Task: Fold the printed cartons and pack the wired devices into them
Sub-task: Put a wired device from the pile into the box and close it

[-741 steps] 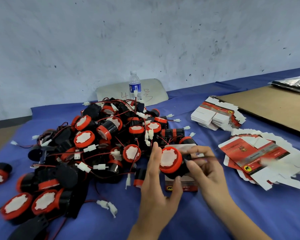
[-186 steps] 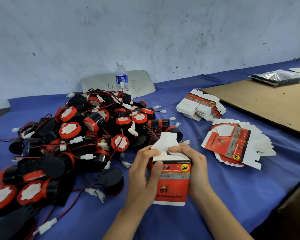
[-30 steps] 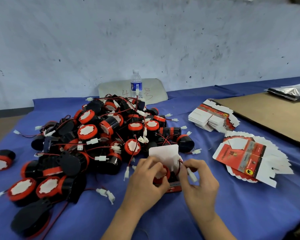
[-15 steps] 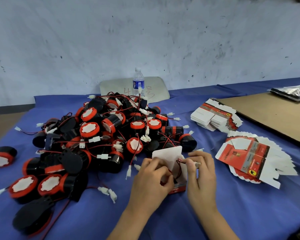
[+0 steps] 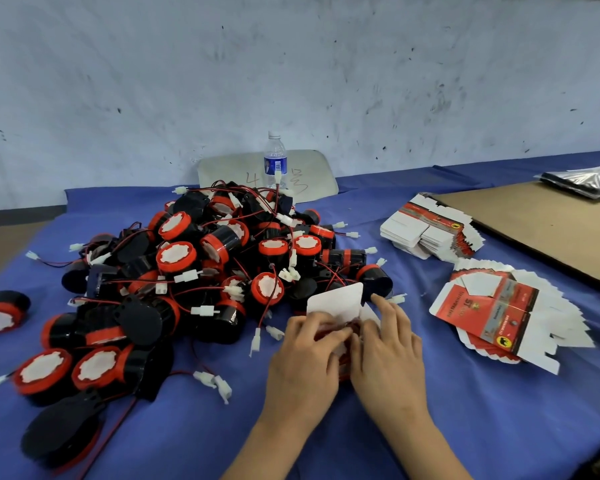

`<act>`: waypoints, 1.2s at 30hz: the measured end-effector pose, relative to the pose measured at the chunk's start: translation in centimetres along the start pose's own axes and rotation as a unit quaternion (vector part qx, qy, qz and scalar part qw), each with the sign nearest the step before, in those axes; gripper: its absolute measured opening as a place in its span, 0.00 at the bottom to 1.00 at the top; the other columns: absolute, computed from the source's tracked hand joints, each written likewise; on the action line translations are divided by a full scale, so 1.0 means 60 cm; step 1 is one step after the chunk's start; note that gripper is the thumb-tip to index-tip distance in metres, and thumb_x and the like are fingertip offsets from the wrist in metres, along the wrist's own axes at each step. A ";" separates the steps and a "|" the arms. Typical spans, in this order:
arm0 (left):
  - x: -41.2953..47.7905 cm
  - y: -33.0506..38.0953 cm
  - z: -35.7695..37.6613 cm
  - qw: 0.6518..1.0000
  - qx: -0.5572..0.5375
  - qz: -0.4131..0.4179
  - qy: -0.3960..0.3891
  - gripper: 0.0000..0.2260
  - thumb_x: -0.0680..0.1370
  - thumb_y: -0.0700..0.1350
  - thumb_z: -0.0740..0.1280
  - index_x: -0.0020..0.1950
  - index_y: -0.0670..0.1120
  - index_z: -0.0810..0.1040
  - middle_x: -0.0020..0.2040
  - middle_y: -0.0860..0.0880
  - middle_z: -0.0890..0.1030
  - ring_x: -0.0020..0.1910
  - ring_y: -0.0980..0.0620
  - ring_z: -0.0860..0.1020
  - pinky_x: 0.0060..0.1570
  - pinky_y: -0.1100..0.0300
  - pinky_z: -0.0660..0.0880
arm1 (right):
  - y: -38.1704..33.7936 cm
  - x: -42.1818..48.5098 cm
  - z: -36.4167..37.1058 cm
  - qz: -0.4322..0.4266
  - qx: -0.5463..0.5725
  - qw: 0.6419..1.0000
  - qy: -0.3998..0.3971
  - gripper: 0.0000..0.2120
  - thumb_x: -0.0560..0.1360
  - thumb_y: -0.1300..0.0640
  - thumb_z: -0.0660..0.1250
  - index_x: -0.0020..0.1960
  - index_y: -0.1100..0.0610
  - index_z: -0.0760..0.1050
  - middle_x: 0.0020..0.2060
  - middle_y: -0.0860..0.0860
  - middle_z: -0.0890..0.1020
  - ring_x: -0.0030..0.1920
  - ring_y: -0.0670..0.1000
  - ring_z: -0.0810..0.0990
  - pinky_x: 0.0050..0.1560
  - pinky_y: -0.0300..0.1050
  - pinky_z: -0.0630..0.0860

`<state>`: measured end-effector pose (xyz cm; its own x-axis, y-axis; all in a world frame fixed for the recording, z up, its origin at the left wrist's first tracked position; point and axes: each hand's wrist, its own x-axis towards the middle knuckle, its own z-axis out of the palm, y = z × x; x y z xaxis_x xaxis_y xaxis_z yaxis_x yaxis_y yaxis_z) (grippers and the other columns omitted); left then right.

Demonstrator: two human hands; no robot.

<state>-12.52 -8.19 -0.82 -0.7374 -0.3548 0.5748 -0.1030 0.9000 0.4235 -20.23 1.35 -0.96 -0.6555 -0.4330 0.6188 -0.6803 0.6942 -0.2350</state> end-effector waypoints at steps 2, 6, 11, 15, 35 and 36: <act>-0.001 -0.001 0.001 1.000 -0.001 -0.001 0.007 0.13 0.76 0.46 0.62 0.54 0.52 0.84 0.56 0.58 0.77 0.58 0.56 0.71 0.33 0.60 0.78 | 0.002 0.000 0.000 0.007 0.018 0.998 -0.059 0.05 0.76 0.57 0.66 0.45 0.58 0.79 0.68 0.55 0.73 0.67 0.59 0.73 0.48 0.55 0.75; -0.004 0.003 0.003 1.000 0.000 -0.001 0.014 0.09 0.74 0.45 0.64 0.50 0.50 0.83 0.57 0.57 0.77 0.58 0.53 0.74 0.34 0.60 0.78 | 0.010 -0.006 -0.002 -0.004 0.069 0.985 -0.158 0.23 0.75 0.44 0.41 0.53 0.47 0.73 0.75 0.35 0.45 0.74 0.43 0.50 0.56 0.43 0.66; -0.008 0.006 0.010 0.999 -0.017 0.004 0.028 0.13 0.73 0.47 0.63 0.57 0.52 0.79 0.60 0.54 0.75 0.59 0.52 0.72 0.53 0.59 0.75 | 0.019 -0.001 -0.003 0.040 0.209 0.962 -0.171 0.14 0.75 0.54 0.52 0.44 0.48 0.76 0.68 0.22 0.39 0.67 0.33 0.57 0.40 0.42 0.73; -0.008 -0.002 0.020 0.999 -0.041 -0.004 0.006 0.17 0.74 0.47 0.64 0.63 0.53 0.76 0.65 0.54 0.69 0.66 0.55 0.65 0.62 0.58 0.71 | 0.023 0.001 0.004 0.061 0.345 0.922 -0.167 0.16 0.76 0.68 0.56 0.37 0.54 0.75 0.71 0.34 0.51 0.61 0.22 0.59 0.52 0.40 0.75; -0.009 -0.002 0.028 1.000 -0.027 0.000 0.013 0.07 0.76 0.47 0.71 0.53 0.54 0.83 0.78 0.54 0.52 0.74 0.48 0.59 0.55 0.53 0.78 | 0.028 -0.003 0.012 0.138 0.315 0.939 0.021 0.16 0.72 0.57 0.73 0.36 0.47 0.66 0.32 0.45 0.75 0.36 0.43 0.75 0.36 0.35 0.72; -0.010 -0.002 0.029 1.000 -0.027 0.002 0.014 0.07 0.76 0.46 0.71 0.53 0.53 0.83 0.78 0.54 0.52 0.74 0.48 0.59 0.56 0.53 0.78 | 0.027 -0.003 0.012 0.135 0.313 0.940 0.021 0.16 0.71 0.58 0.74 0.37 0.46 0.67 0.33 0.45 0.76 0.38 0.43 0.76 0.37 0.35 0.72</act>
<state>-13.24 -7.68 -2.44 -0.7191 -0.3586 0.5953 -0.0639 0.8871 0.4572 -21.43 2.14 -1.99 -0.8277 -0.2564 0.4991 -0.5588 0.2946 -0.7752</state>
